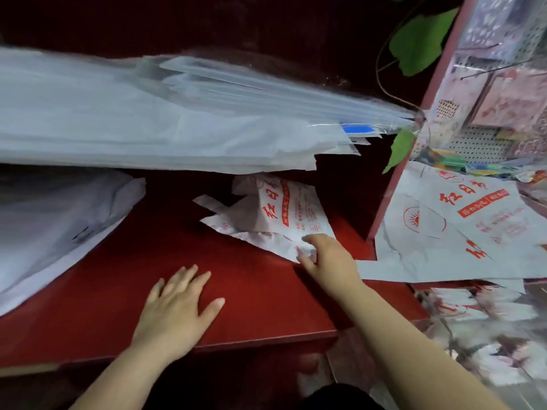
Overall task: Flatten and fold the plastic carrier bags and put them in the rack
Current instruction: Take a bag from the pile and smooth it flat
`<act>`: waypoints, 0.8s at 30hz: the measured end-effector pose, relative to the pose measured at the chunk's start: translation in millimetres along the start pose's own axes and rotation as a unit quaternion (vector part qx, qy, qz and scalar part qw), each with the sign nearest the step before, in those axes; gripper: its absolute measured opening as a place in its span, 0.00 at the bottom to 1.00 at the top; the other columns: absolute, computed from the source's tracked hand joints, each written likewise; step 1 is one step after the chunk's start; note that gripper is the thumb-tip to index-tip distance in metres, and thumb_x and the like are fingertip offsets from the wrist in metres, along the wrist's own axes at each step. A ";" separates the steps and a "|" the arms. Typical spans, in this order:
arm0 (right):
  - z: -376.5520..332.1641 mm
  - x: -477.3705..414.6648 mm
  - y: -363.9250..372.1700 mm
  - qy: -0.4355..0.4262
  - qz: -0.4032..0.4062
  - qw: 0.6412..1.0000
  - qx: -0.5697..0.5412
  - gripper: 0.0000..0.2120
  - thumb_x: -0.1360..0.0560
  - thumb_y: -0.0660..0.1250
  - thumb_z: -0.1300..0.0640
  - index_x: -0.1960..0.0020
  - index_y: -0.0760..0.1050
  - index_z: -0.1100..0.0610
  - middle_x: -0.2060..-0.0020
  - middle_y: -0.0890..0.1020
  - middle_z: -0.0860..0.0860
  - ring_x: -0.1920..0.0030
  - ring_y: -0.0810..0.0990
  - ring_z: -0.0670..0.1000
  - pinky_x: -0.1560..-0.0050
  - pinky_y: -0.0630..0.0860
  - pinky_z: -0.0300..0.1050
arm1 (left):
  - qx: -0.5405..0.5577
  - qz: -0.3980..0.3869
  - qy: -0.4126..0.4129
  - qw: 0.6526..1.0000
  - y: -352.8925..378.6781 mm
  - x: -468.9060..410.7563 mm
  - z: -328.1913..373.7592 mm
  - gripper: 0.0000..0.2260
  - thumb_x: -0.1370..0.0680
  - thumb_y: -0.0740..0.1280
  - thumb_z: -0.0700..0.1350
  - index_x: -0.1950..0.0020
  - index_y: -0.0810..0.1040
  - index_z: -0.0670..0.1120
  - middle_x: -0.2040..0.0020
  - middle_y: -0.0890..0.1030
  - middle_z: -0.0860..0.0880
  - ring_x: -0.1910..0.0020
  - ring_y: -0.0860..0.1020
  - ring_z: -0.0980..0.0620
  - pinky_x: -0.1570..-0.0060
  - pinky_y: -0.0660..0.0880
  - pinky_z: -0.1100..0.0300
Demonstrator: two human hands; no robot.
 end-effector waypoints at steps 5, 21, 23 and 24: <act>-26.9 -54.0 31.1 0.012 -0.024 0.995 0.093 0.21 0.24 0.61 0.51 0.34 0.67 0.60 0.39 0.73 0.56 0.40 0.71 0.57 0.47 0.68 0.44 | 0.010 0.006 0.003 1.000 3.0 -3.1 -8.3 0.47 0.42 0.28 0.66 0.25 0.48 0.54 0.24 0.46 0.54 0.26 0.42 0.57 0.29 0.39 0.56; -32.5 -54.2 5.0 -0.067 0.285 0.956 0.006 0.13 0.35 0.54 0.58 0.71 0.72 0.63 0.72 0.76 0.60 0.71 0.71 0.60 0.69 0.68 0.47 | 0.020 0.008 0.002 1.000 4.5 -7.9 -13.6 0.62 0.54 0.14 0.71 0.25 0.52 0.55 0.24 0.49 0.55 0.25 0.44 0.56 0.29 0.41 0.56; -39.1 -31.0 -3.1 -0.090 0.302 0.949 0.021 0.12 0.36 0.56 0.57 0.69 0.74 0.64 0.70 0.77 0.58 0.70 0.73 0.58 0.65 0.66 0.46 | 0.044 0.030 0.010 0.999 1.2 -5.5 -13.7 0.63 0.53 0.13 0.70 0.27 0.58 0.56 0.25 0.55 0.56 0.26 0.48 0.57 0.29 0.43 0.59; -42.3 -15.4 -5.2 -0.107 0.301 0.947 0.028 0.11 0.37 0.57 0.57 0.69 0.74 0.63 0.70 0.77 0.57 0.69 0.72 0.56 0.66 0.62 0.44 | 0.072 0.051 0.013 0.996 0.7 -4.2 -14.4 0.62 0.51 0.15 0.71 0.29 0.63 0.56 0.27 0.61 0.57 0.27 0.53 0.58 0.30 0.46 0.61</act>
Point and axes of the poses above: each hand's wrist, its own x-axis away from the middle knuckle, its own y-axis out of the palm, z = x × y, the point moved 1 cm from there along -x, towards the middle knuckle
